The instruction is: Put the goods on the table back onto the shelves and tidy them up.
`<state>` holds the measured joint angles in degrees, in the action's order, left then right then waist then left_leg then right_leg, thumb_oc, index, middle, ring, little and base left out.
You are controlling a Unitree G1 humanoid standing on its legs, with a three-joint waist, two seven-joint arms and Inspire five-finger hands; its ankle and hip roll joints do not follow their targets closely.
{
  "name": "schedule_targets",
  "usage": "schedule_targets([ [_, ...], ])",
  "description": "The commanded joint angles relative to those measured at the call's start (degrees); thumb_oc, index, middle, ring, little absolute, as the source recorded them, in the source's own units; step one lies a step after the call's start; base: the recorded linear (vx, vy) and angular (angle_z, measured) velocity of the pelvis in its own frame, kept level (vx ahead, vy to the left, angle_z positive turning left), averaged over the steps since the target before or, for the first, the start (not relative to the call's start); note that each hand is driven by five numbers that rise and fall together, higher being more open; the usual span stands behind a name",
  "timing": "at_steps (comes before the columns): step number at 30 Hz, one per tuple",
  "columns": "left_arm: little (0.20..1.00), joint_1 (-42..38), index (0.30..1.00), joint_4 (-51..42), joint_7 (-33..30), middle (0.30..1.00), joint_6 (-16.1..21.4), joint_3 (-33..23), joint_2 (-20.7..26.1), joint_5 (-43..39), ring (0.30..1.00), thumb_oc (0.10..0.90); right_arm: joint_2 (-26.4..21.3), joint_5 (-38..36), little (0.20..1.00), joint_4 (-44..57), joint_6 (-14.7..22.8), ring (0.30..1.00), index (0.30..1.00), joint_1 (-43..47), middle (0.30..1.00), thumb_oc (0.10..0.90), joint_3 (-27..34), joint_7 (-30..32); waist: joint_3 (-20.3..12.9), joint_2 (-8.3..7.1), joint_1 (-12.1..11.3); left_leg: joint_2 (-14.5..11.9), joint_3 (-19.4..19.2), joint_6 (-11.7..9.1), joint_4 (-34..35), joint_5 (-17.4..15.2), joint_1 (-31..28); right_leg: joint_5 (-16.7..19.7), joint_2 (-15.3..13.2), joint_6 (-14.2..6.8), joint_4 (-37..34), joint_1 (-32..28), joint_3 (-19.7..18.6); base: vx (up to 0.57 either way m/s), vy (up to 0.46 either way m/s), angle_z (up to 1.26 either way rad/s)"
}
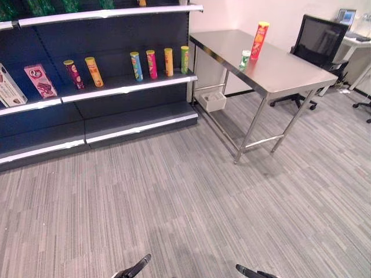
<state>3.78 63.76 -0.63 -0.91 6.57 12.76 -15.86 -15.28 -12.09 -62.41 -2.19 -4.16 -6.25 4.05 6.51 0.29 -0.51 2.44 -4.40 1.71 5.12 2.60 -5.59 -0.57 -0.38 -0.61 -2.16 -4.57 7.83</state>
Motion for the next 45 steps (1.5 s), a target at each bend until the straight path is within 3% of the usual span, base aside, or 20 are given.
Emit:
schedule_targets([
  [1,0.9,-3.1,0.9,-2.0,0.3,0.9,2.3,-0.6,0.6,-2.7,0.9,0.8,-2.7,-1.6,0.9,1.7,2.0,0.9,0.9,2.7,0.9,0.8,-0.4,0.8,1.6,-0.42,0.5,-4.9,-0.3,-5.0,-0.1,-3.6,-2.3,1.7,-4.0,-6.6,-2.8,-2.5,0.9,0.0,0.0,0.0],
  [16,0.9,-2.9,0.9,-1.2,-0.4,0.9,1.8,-0.8,-0.1,-3.2,0.9,0.8,-2.5,-2.6,0.9,3.3,2.1,0.9,0.9,1.8,0.9,0.8,-0.7,0.9,3.2,-0.25,0.7,-6.2,0.0,-5.6,-0.2,-2.8,-2.9,0.8,-2.4,-5.6,-2.8,-2.8,1.1,0.01,-0.055,-0.01],
  [19,0.9,-3.8,0.9,-2.3,-0.5,0.9,1.8,-0.5,-0.2,-5.4,0.9,0.8,-3.1,-4.2,0.9,3.6,2.7,0.9,0.9,2.0,0.9,0.8,-0.7,0.7,6.5,-1.5,0.3,-5.8,2.0,-6.4,-13.8,-5.0,5.0,0.4,-2.1,-3.7,-2.8,-2.6,1.3,-0.05,-0.249,0.18],
  [22,0.9,-4.4,0.9,-3.9,-0.7,0.9,1.6,0.6,-0.2,-5.6,0.9,0.8,-4.3,-5.0,0.9,4.0,3.0,0.9,0.9,2.5,0.9,0.8,-0.7,1.1,9.5,-1.88,0.2,-5.3,5.7,-6.3,-32.0,1.8,15.5,-1.4,-0.9,-0.7,-1.3,-3.7,0.9,0.04,-0.204,0.42],
  [23,0.9,-4.7,0.9,-3.5,-0.8,0.9,1.6,0.9,-0.2,-5.4,0.9,0.8,-4.4,-4.9,0.9,3.8,2.7,0.9,0.9,2.9,0.9,0.8,-0.9,1.1,9.6,-1.82,0.2,-5.1,5.8,-6.1,-33.1,2.4,17.1,-1.8,-0.9,-0.5,-1.0,-3.7,1.0,0.2,-0.104,0.2],
  [25,0.9,-4.9,0.9,-2.8,-0.7,0.9,1.6,1.3,-0.1,-4.6,0.9,0.8,-4.9,-5.2,0.9,4.0,2.5,0.9,0.9,3.5,0.9,0.8,-1.0,1.3,9.0,-1.83,-0.9,-3.8,4.3,-5.2,-25.3,0.6,20.8,-2.8,-0.8,-1.3,-2.2,-5.1,0.5,0.35,0.034,0.09],
  [26,0.9,-4.6,0.9,-2.7,-0.6,0.9,1.6,1.7,-0.4,-4.1,0.9,0.8,-5.0,-5.5,0.9,4.5,2.7,0.9,0.9,3.9,0.9,0.8,-1.1,1.5,8.2,-0.64,-1.9,-5.1,4.0,-5.8,-14.0,4.6,21.4,-4.0,0.3,-1.9,-2.8,-6.3,0.0,0.31,0.07,-0.07],
  [27,0.9,-4.6,0.9,-2.7,-0.6,0.9,1.6,1.7,-0.3,-4.0,0.9,0.8,-5.0,-5.5,0.9,4.5,2.7,0.9,0.9,3.9,0.9,0.8,-1.1,1.5,8.4,-0.81,-2.0,-5.0,3.8,-5.8,-13.3,4.9,20.8,-4.1,0.1,-2.0,-2.8,-6.6,-0.1,0.44,0.123,-0.48],
  [28,0.9,-4.5,0.9,-2.1,-0.7,0.9,1.9,1.5,-0.4,-3.6,0.9,0.8,-5.1,-5.5,0.9,4.5,3.0,0.9,0.9,4.5,0.9,0.8,-1.3,2.1,7.8,0.1,-3.0,-5.7,2.5,-6.8,-4.6,8.4,24.2,-5.7,0.7,-2.3,-2.8,-7.9,-0.9,0.35,0.092,-0.48],
  [31,0.9,-3.0,0.9,0.0,-0.7,0.9,2.0,-0.2,-0.4,-3.1,0.9,0.8,-4.2,-4.7,0.9,4.4,3.0,0.9,0.9,4.7,0.9,0.8,-1.6,1.5,5.6,0.65,-4.7,-5.8,0.4,-7.1,-1.1,11.5,23.4,-8.4,0.5,-3.5,-2.8,-11.7,-4.5,0.59,0.247,-0.36],
  [32,0.9,-2.1,0.9,0.5,-0.9,0.9,2.2,-1.3,-0.3,-3.2,0.9,0.8,-3.6,-3.5,0.9,4.4,2.7,0.9,0.9,4.1,0.9,0.8,-1.8,1.0,4.1,-0.03,-5.3,-5.1,-0.3,-6.4,-1.5,12.0,21.9,-8.8,-1.6,-4.3,-2.8,-13.4,-5.4,0.77,0.404,-1.43],
  [34,0.9,-2.0,0.9,1.0,-0.9,0.9,2.1,-1.9,-0.2,-3.0,0.9,0.8,-3.2,-3.0,0.9,4.5,2.5,0.9,0.9,3.8,0.9,0.8,-1.9,0.6,3.3,-0.76,-5.4,-4.5,-0.6,-6.0,-1.7,11.6,21.2,-8.6,-3.0,-4.9,-2.6,-13.9,-5.4,0.43,0.235,-1.39],
  [35,0.9,-1.8,0.9,1.4,-0.9,0.9,2.1,-2.7,0.2,-3.1,0.9,0.8,-2.6,-2.4,0.9,4.1,2.3,0.9,0.9,3.5,0.9,0.8,-1.8,0.0,2.2,-1.71,-5.7,-3.5,-1.2,-4.7,-1.9,10.0,19.4,-7.9,-5.3,-6.5,2.2,-12.6,-5.8,0.46,0.29,-1.02],
  [36,0.9,-2.0,0.9,0.8,-0.9,0.9,2.0,-3.3,0.8,-3.5,0.9,0.8,-2.3,-1.8,0.9,3.4,2.2,0.9,0.9,3.6,0.9,0.8,-1.7,-0.3,1.9,-2.73,-6.1,-1.6,-1.8,-2.5,-2.5,7.2,17.2,-3.5,-7.4,-8.7,11.9,-9.0,-6.2,0.51,0.358,-0.53],
  [37,0.9,-2.1,0.9,0.0,-0.9,0.9,1.9,-3.4,1.2,-3.7,0.9,0.8,-2.5,-1.8,0.9,3.6,2.1,0.9,0.9,3.9,0.9,0.8,-1.5,-0.5,2.6,-2.75,-5.8,-0.9,-1.9,-1.6,-3.0,5.9,16.0,-0.3,-8.3,-9.2,18.2,-6.0,-6.6,0.25,0.218,-0.11],
  [38,0.9,-2.1,0.9,0.0,-0.9,0.9,1.9,-3.3,1.2,-3.7,0.9,0.8,-2.5,-1.8,0.9,3.6,2.1,0.9,0.9,3.9,0.9,0.8,-1.4,-0.5,2.4,-2.59,-5.9,-1.1,-1.9,-1.6,-3.1,5.9,16.3,-0.1,-8.1,-9.2,18.1,-5.8,-6.7,0.15,0.236,0.1],
  [39,0.9,-2.8,0.9,-0.9,-1.1,0.9,1.8,-3.0,1.7,-3.7,0.9,0.8,-2.8,-2.3,0.9,4.4,2.2,0.9,0.9,4.4,0.9,0.8,-0.9,-0.2,4.3,-2.24,-4.9,0.3,-1.9,0.4,-3.6,4.0,13.7,9.2,-9.4,-9.1,30.0,-0.3,-6.9,0.15,0.246,0.17],
  [40,0.9,-3.0,0.9,-1.2,-1.3,0.9,1.7,-3.0,2.1,-3.6,0.9,0.8,-2.9,-2.1,0.9,4.9,2.2,0.9,0.9,4.5,0.9,0.8,-1.1,-0.1,4.7,-1.28,-4.5,0.0,-1.8,1.0,-3.1,2.9,11.8,11.1,-9.2,-8.6,34.0,2.2,-6.2,0.2,0.311,0.08],
  [42,0.9,-3.1,0.9,-1.6,-1.5,0.9,1.7,-3.0,2.2,-3.9,0.9,0.8,-2.7,-2.3,0.9,5.3,2.3,0.9,0.9,4.4,0.9,0.8,-0.9,0.3,5.7,0.67,-3.8,-0.5,-1.4,1.7,-1.8,1.7,8.4,9.6,-10.2,-7.8,39.9,7.9,-3.6,0.21,0.196,0.14],
  [45,0.9,-3.9,0.9,-2.2,-1.5,0.9,2.3,-2.3,2.3,-4.0,0.9,0.8,-3.2,-2.7,0.9,5.8,2.5,0.9,0.9,4.8,0.9,0.8,-0.8,0.6,7.1,1.18,-2.0,0.2,0.1,1.4,-0.7,-0.8,4.0,3.2,-10.9,-6.4,30.8,11.8,2.5,0.34,0.036,0.34],
])
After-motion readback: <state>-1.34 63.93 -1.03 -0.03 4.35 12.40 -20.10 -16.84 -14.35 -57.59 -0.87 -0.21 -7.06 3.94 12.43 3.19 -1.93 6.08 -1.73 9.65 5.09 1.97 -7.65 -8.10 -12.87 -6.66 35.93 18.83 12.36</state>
